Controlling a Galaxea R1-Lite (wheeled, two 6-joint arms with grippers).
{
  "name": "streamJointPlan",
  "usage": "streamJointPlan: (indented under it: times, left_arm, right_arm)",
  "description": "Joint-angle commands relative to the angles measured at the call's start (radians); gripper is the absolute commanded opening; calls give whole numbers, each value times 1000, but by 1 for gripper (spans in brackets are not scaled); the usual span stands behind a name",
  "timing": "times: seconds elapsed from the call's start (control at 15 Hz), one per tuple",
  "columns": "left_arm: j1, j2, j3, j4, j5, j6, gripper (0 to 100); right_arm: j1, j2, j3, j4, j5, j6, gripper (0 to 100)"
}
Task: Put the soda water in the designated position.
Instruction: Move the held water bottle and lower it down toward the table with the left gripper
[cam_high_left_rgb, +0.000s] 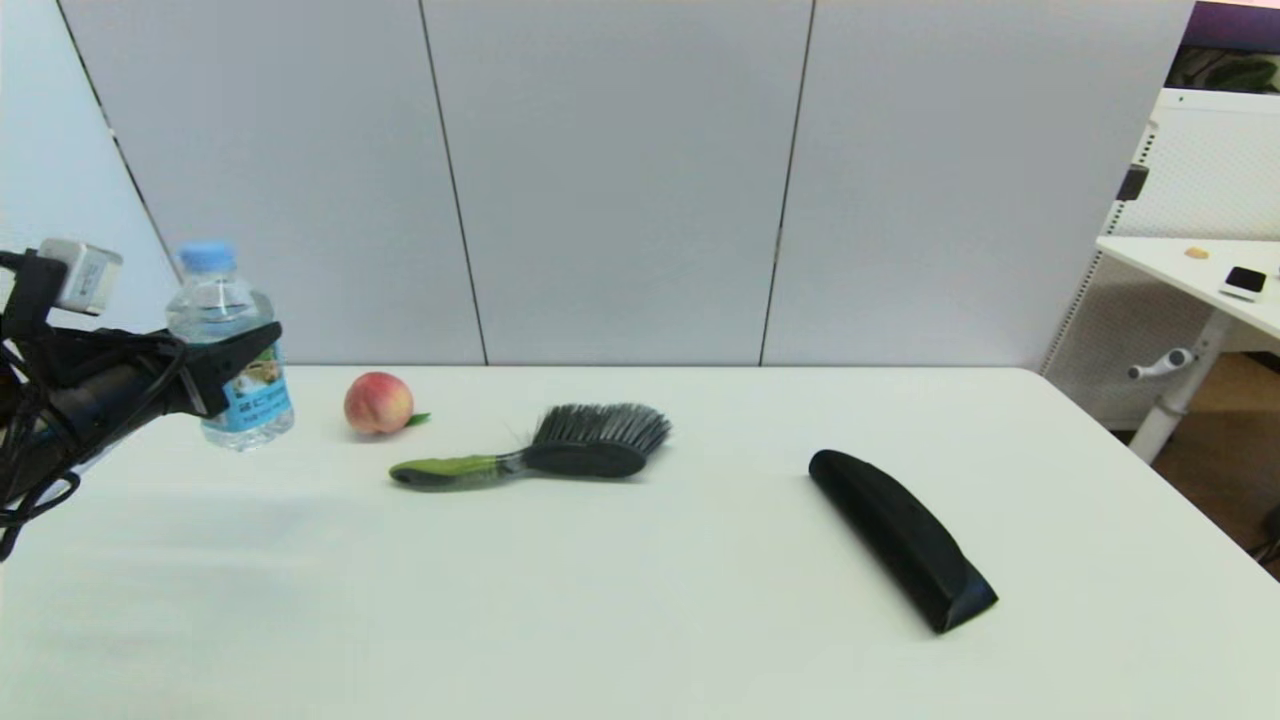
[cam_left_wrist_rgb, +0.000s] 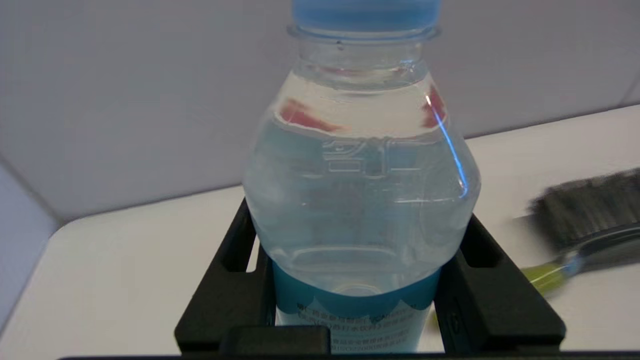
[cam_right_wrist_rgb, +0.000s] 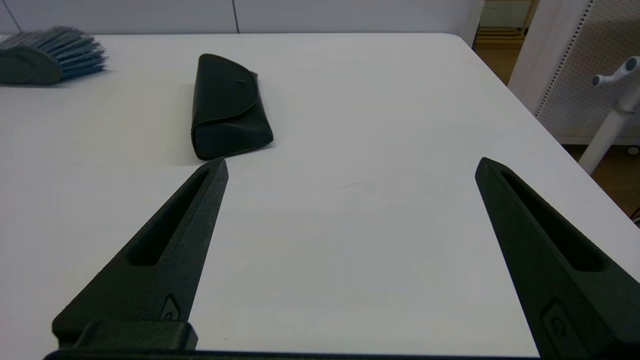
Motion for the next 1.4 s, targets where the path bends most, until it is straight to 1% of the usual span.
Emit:
streamJointPlan:
  times: [0.07,0.27,0.4,0.53,0.6,0.67,0.8,1.0,1.2,1.4]
  left_arm:
    - [-331,-140,49,43,256,-64,0]
    - [-552,-158,53,95,428,-74,0]
    - [-696,-152,58,94,619,-84,0]
    - [-788,-140,96,83,733,-125,0]
    - [-812,-129,124,40,768,-127,0]
    - [-817,-97,155,-28,787,-119,0]
    - [-817,-37,178,-152,787,-101,0]
    - [-817,35,179,-278,785,-79,0]
    - [-814,135,205,-446,785,-38,0]
    - [-814,138,291,-479,783,-19,0]
  right_arm:
    - [0,1,-1,0,0,0,100]
    - [0,1,-1,0,0,0,100]
    - [0,1,1,0,0,0,100]
    - [0,1,-1,0,0,1,100]
    - [0,1,1,0,0,0,100]
    - [0,1,-1,1,-1,0,100]
    - [0,1,1,0,0,0,100]
    - [0,1,-1,0,0,0,100]
    - [0,1,1,0,0,0,100]
    - [0,1,1,0,0,0,100]
